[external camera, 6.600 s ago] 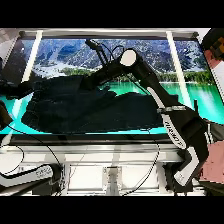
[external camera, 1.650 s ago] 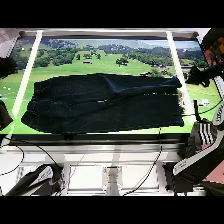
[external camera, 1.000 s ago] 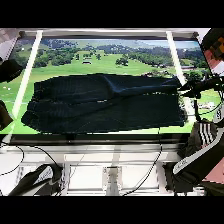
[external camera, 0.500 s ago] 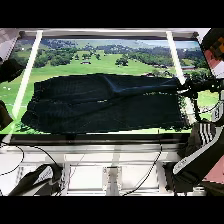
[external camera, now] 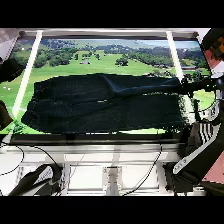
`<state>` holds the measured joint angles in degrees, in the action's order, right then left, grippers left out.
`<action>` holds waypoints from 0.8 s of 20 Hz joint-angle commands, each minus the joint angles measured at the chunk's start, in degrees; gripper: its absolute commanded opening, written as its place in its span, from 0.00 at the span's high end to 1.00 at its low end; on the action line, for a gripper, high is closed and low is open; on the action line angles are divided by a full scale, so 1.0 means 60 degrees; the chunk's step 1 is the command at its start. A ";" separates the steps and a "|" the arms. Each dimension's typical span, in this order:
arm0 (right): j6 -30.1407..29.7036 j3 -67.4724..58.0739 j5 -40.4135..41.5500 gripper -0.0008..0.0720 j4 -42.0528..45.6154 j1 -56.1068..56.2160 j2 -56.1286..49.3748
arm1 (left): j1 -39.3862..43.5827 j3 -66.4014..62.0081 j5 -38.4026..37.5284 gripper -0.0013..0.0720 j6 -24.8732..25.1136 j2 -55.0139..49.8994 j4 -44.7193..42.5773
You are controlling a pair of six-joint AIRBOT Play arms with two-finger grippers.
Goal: Fold the clothes and pants, and hang the long-sleeved shirts on hangers.
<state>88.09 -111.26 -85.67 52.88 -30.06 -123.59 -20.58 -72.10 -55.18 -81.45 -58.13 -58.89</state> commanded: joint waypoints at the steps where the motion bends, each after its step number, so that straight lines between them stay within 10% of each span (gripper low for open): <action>1: 0.0685 -0.1107 -0.1162 0.97 0.0415 -0.0073 0.0076 | 0.0004 0.0000 0.0007 0.79 0.0004 -0.0025 0.0036; 13: 0.1982 -0.1264 -0.3311 0.96 0.2204 -0.0783 0.2065 | -0.0004 0.0000 0.0612 0.79 0.0368 -0.0750 -0.0175; 16: 0.1982 -0.1268 -0.3300 0.54 0.2197 -0.0623 0.2065 | 0.0033 0.0000 0.0612 0.79 0.0372 -0.0834 -0.0175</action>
<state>99.50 -119.02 -104.71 65.30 -34.22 -111.77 -20.56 -72.10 -51.68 -79.42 -62.52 -59.81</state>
